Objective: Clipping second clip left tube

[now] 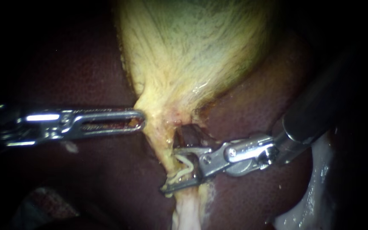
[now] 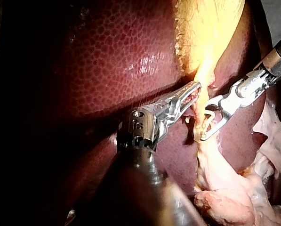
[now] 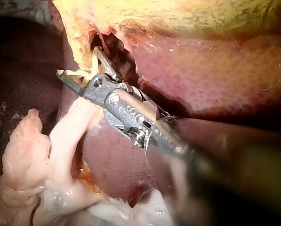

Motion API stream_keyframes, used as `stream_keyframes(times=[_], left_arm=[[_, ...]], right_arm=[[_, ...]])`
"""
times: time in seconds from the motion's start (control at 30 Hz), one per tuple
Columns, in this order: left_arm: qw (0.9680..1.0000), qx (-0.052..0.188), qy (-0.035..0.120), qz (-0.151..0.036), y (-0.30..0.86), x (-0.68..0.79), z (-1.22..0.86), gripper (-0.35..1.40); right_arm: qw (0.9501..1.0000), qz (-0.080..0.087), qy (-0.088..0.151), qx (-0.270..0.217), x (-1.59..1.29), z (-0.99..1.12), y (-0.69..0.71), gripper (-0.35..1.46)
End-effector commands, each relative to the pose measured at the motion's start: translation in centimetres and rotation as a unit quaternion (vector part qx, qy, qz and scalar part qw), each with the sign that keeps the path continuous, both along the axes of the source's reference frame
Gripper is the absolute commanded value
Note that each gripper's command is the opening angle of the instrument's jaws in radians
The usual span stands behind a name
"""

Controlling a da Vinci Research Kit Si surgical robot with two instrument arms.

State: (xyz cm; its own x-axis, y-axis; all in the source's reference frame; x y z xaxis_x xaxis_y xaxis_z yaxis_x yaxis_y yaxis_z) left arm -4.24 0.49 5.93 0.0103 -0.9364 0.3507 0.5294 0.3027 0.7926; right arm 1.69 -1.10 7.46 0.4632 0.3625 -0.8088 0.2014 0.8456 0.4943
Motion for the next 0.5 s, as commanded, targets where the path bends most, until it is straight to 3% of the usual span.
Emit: stream_keyframes(times=[0.03, 0.3, 0.5], left_arm=[[1.0000, 0.000, 0.000, 0.000, 0.00, 0.00, 0.01, -0.35], [1.0000, 0.000, 0.000, 0.000, 0.01, -0.03, 0.01, -0.35], [1.0000, 0.000, 0.000, 0.000, 0.01, -0.02, 0.01, -0.35]], right_arm=[[1.0000, -0.002, 0.000, 0.001, 0.00, 0.01, -0.02, 0.54], [0.9996, -0.025, 0.011, 0.008, 0.07, 0.06, -0.04, 0.49], [0.9997, -0.022, 0.008, -0.002, 0.05, 0.04, -0.01, 0.37]])
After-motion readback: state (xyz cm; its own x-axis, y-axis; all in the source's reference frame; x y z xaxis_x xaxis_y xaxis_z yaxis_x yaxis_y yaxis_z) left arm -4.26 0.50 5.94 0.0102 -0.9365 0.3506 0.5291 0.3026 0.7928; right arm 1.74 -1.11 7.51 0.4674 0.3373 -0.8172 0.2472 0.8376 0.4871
